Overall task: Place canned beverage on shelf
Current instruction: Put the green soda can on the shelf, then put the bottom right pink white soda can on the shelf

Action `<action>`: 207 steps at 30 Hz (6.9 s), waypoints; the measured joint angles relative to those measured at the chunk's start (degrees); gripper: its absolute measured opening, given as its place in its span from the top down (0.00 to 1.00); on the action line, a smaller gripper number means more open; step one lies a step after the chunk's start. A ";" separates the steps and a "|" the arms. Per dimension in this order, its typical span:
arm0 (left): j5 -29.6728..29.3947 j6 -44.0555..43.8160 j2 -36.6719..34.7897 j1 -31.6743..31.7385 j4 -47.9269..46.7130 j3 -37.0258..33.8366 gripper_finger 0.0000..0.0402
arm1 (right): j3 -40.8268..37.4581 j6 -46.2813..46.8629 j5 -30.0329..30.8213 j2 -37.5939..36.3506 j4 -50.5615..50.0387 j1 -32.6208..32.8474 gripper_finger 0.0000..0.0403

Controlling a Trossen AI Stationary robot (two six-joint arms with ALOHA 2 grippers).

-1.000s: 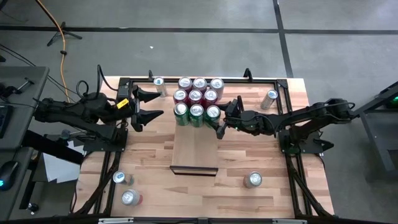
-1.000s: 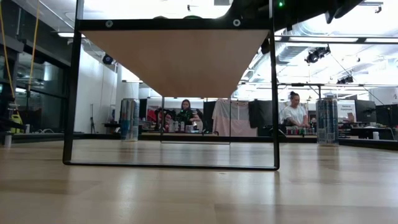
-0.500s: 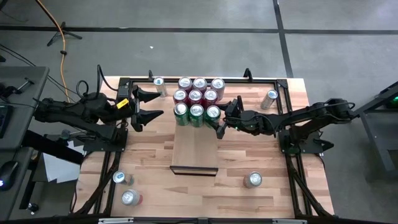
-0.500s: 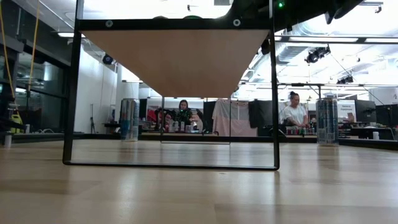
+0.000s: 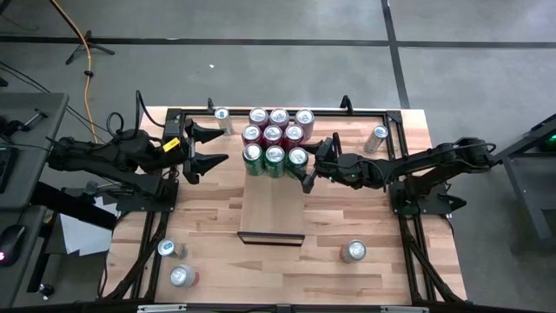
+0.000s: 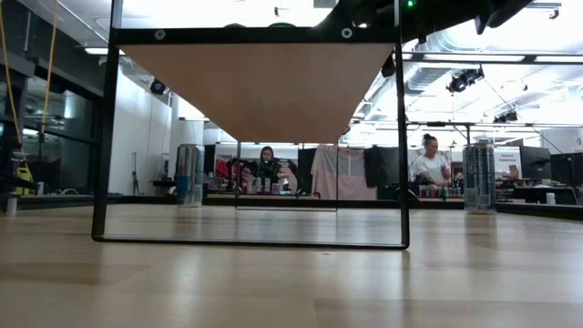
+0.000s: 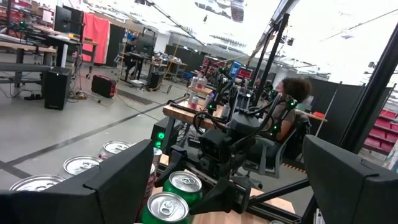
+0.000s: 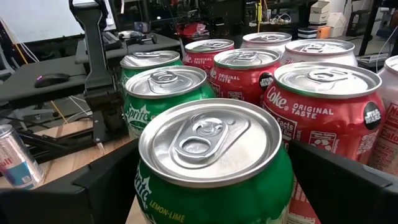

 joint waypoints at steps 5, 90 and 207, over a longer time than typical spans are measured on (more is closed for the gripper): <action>0.01 0.01 0.00 0.00 -0.01 0.00 0.15 | -0.02 -0.02 -0.02 -0.02 0.67 0.00 0.06; 17.60 -25.21 16.63 35.80 7.37 -18.05 1.00 | 8.66 30.84 -8.45 -5.55 -31.54 -19.54 1.00; 37.71 -0.07 -5.46 24.17 13.31 -11.30 1.00 | 18.46 26.01 -31.36 -23.14 -33.94 -5.05 0.62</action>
